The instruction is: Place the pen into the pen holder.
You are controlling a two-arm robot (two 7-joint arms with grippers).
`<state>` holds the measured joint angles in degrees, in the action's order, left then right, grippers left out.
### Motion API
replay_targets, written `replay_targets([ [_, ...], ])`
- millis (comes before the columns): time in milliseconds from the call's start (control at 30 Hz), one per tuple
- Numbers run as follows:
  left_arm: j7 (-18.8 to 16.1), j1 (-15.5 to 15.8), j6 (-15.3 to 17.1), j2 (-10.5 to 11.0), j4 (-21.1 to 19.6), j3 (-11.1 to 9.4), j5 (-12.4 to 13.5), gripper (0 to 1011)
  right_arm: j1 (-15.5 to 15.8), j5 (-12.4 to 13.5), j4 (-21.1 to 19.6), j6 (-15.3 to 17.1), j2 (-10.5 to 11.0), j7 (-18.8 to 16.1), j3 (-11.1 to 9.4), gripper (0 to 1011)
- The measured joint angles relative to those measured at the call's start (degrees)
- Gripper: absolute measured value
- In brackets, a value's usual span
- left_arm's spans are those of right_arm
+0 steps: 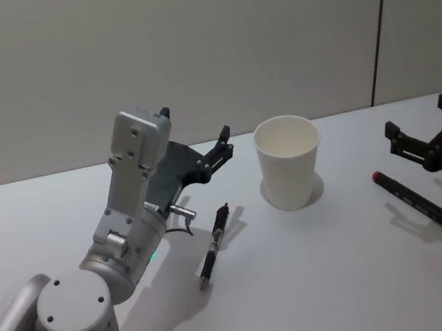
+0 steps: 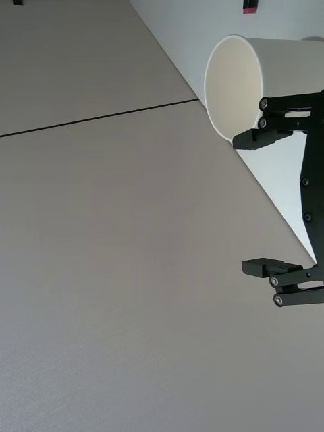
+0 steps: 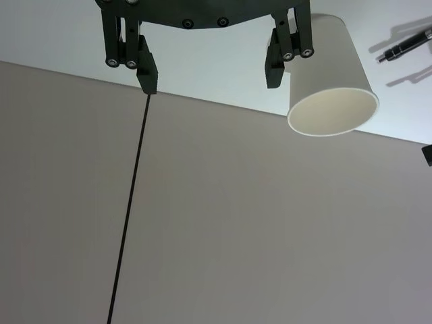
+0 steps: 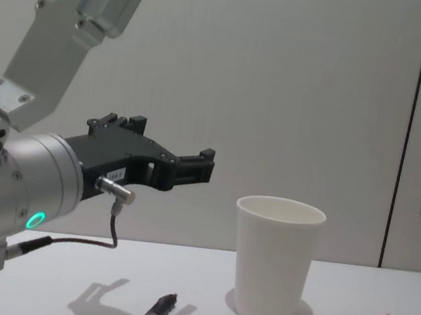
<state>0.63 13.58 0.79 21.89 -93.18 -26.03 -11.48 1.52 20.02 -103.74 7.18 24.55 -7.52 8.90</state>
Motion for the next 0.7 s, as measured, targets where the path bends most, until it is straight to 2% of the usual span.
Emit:
replay_targets([
  [400,0.0,0.0,0.0,0.0,0.0,0.0,0.0,1001,3.0,3.0,-2.8,4.6,3.1,0.1,-2.3,1001],
  [700,0.0,0.0,0.0,0.0,0.0,0.0,0.0,1001,4.7,4.2,-4.0,8.8,4.3,0.7,-2.9,1001],
])
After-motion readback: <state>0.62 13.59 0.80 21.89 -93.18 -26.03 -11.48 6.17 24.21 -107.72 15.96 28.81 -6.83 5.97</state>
